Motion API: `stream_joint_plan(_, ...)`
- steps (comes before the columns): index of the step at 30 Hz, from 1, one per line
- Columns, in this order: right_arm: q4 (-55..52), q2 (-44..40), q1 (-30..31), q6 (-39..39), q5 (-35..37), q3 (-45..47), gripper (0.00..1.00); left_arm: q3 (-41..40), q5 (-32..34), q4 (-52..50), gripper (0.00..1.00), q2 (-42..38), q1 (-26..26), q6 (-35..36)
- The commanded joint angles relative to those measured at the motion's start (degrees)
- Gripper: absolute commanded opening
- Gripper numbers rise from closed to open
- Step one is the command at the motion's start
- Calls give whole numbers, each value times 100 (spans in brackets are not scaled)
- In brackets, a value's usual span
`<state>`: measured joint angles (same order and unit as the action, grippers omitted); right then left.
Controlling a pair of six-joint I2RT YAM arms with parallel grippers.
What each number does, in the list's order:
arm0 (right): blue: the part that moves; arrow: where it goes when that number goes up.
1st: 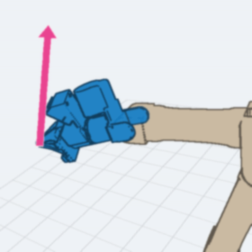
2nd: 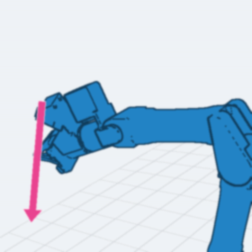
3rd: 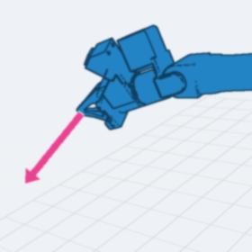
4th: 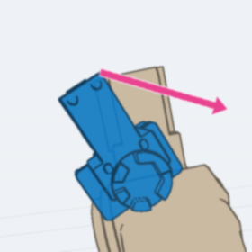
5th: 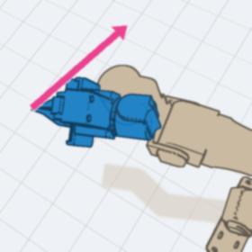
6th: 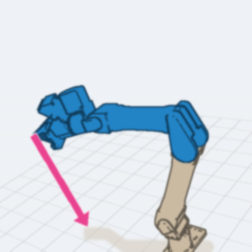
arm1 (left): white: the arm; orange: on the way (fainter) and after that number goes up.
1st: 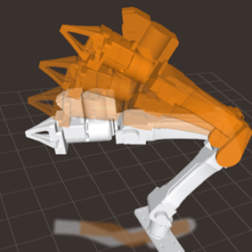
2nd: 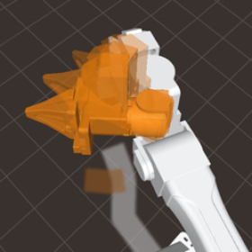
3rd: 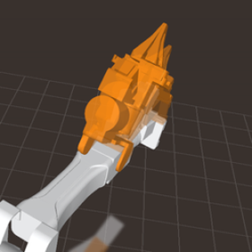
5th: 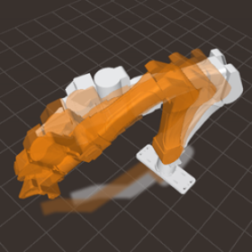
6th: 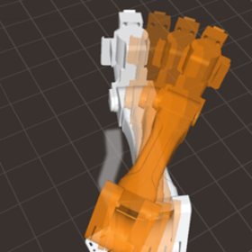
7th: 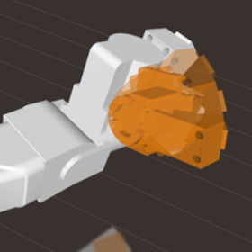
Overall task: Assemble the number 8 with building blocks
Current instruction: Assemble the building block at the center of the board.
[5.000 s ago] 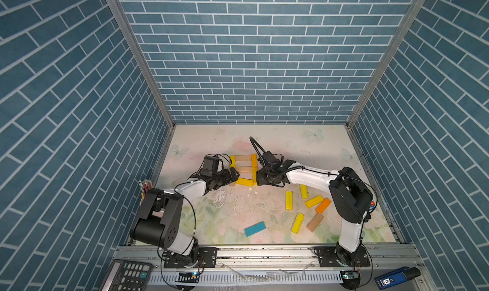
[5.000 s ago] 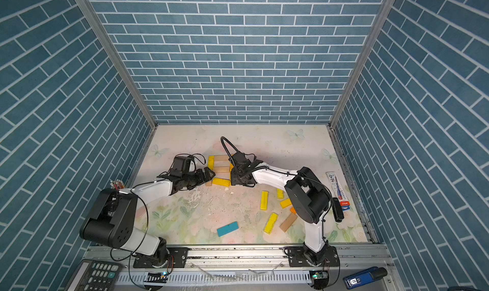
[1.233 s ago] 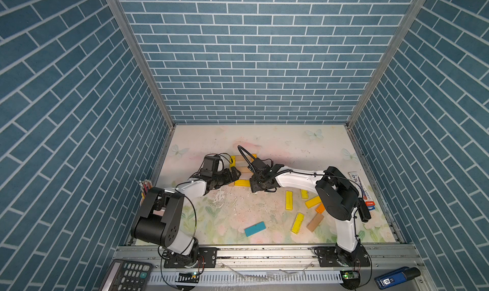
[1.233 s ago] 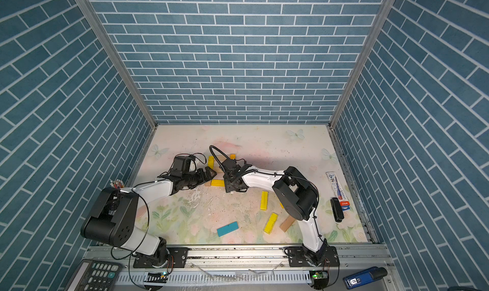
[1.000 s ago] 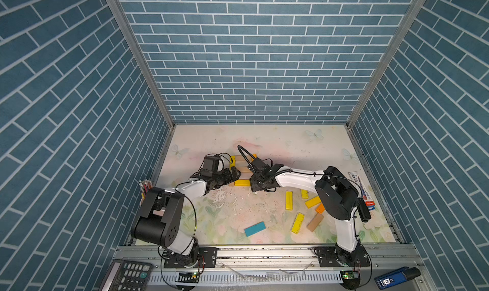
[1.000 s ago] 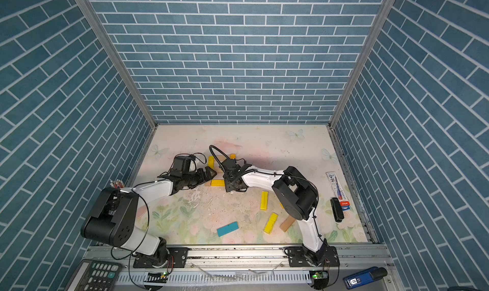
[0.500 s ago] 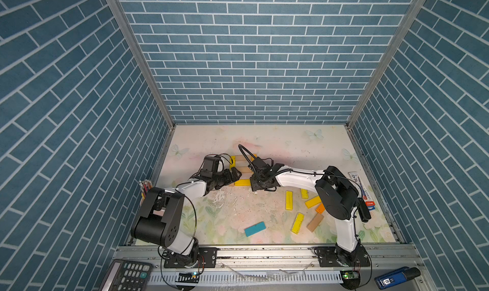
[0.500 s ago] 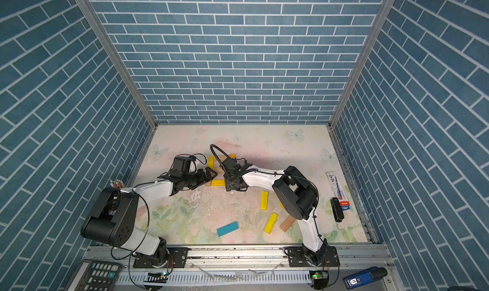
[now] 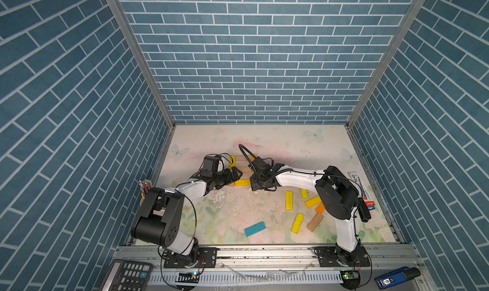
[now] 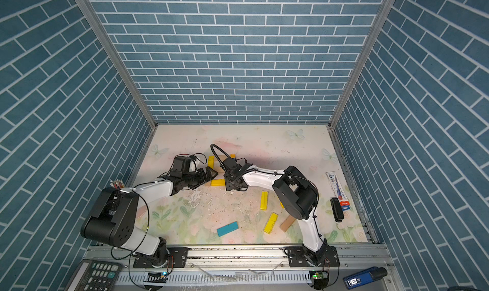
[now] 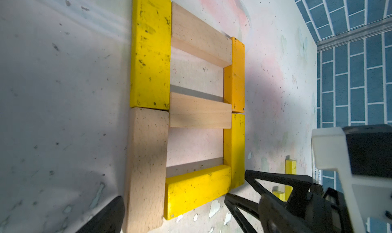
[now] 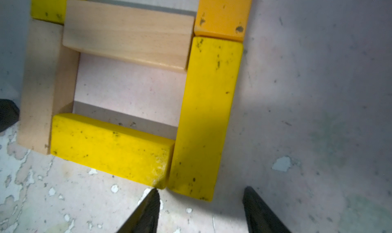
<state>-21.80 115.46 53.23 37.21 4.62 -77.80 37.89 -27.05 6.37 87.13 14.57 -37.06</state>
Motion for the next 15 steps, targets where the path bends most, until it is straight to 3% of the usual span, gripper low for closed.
stream_joint_plan(1, -69, 31, -22, 128, -58, 140, 64, -102, -77, 70, 100, 11, -24, -33)
stream_joint_plan(15, 499, -285, -23, 102, -237, 587, 67, -210, -118, 89, 100, -75, -15, -128)
